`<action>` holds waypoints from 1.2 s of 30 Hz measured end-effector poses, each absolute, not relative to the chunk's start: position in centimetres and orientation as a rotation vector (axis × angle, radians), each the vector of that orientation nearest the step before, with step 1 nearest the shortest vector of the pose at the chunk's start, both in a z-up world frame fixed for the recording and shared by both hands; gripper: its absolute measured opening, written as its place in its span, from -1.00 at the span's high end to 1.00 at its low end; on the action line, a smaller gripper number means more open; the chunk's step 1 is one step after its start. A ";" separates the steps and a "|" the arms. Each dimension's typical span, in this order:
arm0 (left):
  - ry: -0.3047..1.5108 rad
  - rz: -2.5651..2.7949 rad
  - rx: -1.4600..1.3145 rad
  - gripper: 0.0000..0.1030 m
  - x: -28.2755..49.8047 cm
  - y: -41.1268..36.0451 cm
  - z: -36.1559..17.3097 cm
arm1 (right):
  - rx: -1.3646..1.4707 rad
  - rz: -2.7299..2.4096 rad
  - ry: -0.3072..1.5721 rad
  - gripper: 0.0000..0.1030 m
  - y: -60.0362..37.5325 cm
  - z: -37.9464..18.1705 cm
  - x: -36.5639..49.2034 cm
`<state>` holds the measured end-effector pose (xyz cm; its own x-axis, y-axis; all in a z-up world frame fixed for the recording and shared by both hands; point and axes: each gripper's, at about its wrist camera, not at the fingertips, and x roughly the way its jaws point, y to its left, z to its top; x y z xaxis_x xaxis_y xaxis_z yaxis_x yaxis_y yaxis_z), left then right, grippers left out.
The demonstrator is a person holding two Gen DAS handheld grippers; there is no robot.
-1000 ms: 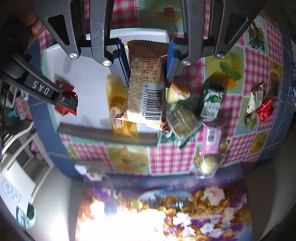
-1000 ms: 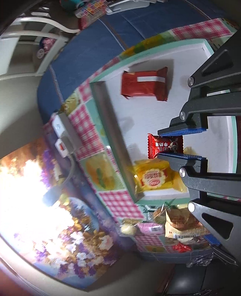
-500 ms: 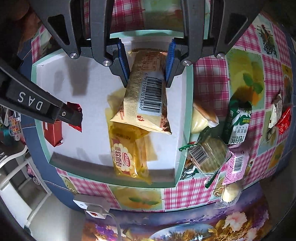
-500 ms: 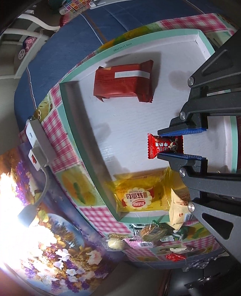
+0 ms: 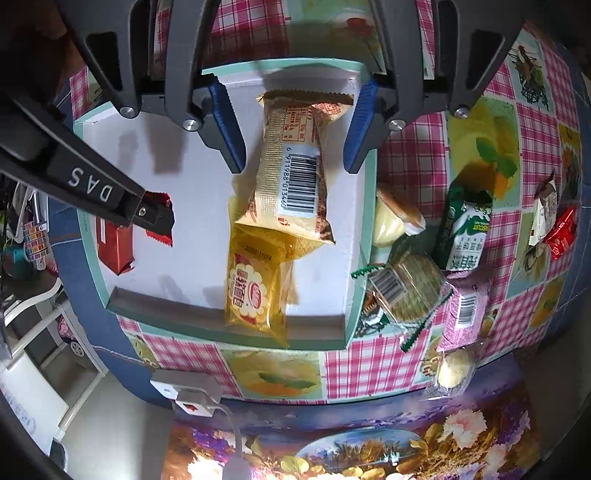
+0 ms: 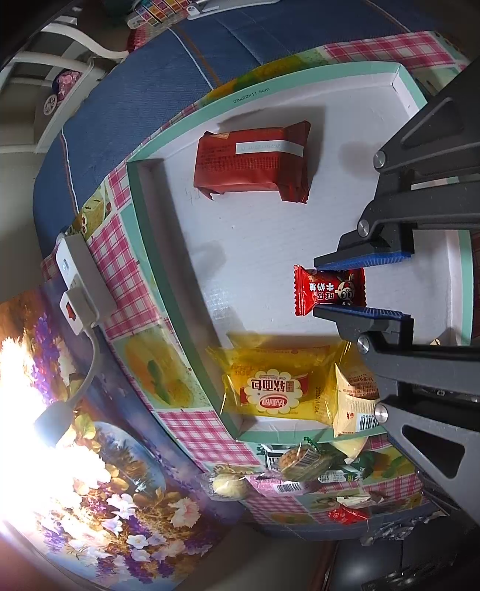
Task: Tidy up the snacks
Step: 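Carry both items into the white tray and open both tools to release them, then withdraw both tools from the tray toward the remaining snacks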
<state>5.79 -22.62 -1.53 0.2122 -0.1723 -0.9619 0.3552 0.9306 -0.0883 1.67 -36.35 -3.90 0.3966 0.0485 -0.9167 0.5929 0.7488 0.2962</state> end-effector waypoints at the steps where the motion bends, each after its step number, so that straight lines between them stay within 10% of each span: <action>1: 1.303 -0.368 0.161 -0.10 5.9 -22.6 -1.4 | 0.666 -0.379 1.125 0.58 -36.3 -3.9 1.7; 30: 1.301 -0.105 -0.085 -0.55 10.0 -14.7 -1.8 | 0.640 -0.378 1.174 0.58 -35.4 -4.5 2.1; 36: 1.296 -0.049 -0.111 -0.69 10.7 -13.2 -2.2 | 0.628 -0.405 1.178 0.16 -35.4 -4.5 2.1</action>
